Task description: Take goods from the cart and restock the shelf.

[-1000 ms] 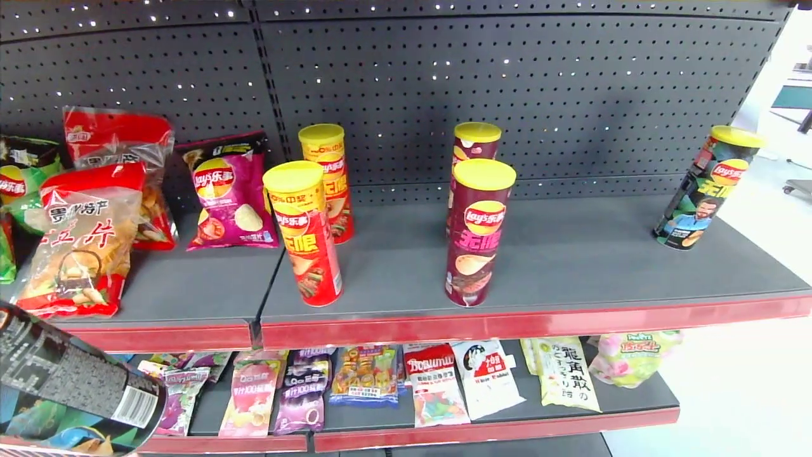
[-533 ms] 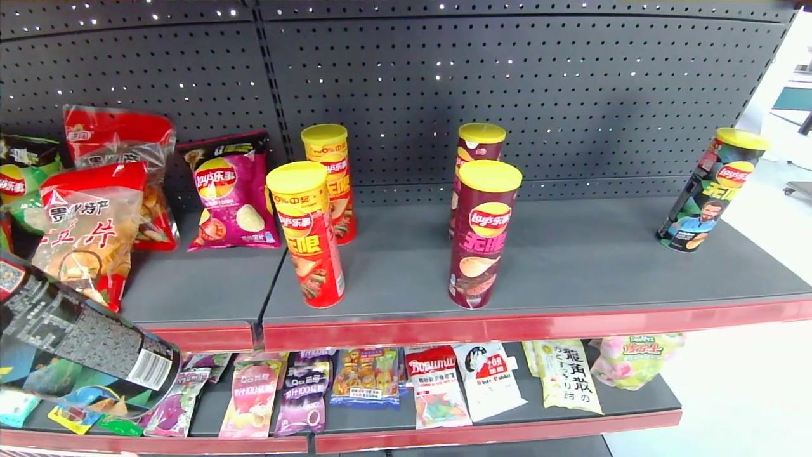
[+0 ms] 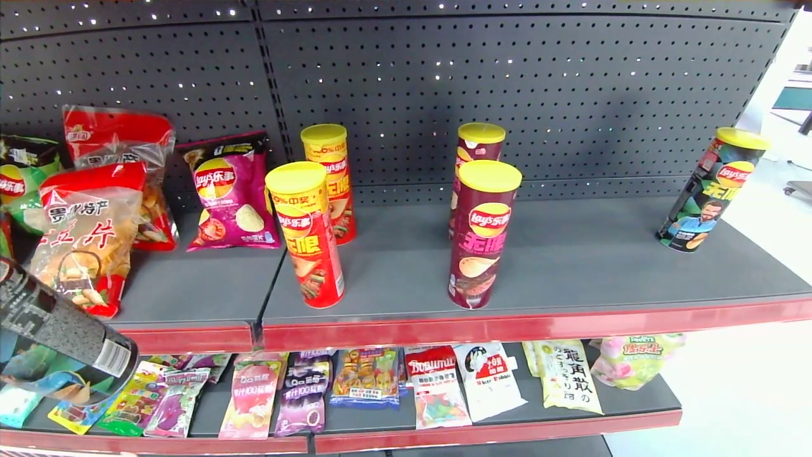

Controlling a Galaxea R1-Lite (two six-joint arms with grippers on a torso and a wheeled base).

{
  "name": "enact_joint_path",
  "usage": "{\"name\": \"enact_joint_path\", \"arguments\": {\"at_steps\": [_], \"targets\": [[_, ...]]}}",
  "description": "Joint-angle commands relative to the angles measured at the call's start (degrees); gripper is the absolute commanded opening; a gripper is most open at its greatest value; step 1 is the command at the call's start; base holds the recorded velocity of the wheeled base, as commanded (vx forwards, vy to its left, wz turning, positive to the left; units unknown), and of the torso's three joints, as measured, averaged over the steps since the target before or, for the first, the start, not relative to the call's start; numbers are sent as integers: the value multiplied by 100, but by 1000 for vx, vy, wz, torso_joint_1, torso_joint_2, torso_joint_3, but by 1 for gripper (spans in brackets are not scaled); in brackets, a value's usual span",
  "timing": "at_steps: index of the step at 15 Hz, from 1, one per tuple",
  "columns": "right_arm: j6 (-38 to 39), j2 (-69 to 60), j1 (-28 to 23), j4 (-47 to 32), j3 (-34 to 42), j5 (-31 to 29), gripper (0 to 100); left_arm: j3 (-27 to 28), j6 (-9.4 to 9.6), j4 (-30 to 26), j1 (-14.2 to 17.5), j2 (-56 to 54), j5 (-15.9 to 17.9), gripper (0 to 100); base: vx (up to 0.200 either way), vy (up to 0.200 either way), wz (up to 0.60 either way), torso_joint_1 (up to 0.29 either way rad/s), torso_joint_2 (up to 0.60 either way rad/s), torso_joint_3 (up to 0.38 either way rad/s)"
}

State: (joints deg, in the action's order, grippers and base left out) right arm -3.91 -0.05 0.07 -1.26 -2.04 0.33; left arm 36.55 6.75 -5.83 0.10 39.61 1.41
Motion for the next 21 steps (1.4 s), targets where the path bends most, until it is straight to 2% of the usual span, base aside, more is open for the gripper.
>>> {"name": "enact_joint_path", "arguments": {"at_steps": [1,4,10,12,21], "targets": [[-4,5,1,-6,1,2,100,-420,-25,73,-1,-50,-141,0,0,0,0,0,0,0],[13,5,1,3,1,2,100,-508,19,205,-10,-102,-80,0,0,0,0,0,0,0],[40,5,1,3,1,11,100,-306,107,249,-19,73,-80,0,0,0,0,0,0,0],[40,5,1,3,1,11,100,-350,89,565,-10,144,8,0,0,0,0,0,0,0],[22,5,1,3,1,11,100,-341,124,679,-10,223,26,0,0,-200,0,1,3,1]]}}
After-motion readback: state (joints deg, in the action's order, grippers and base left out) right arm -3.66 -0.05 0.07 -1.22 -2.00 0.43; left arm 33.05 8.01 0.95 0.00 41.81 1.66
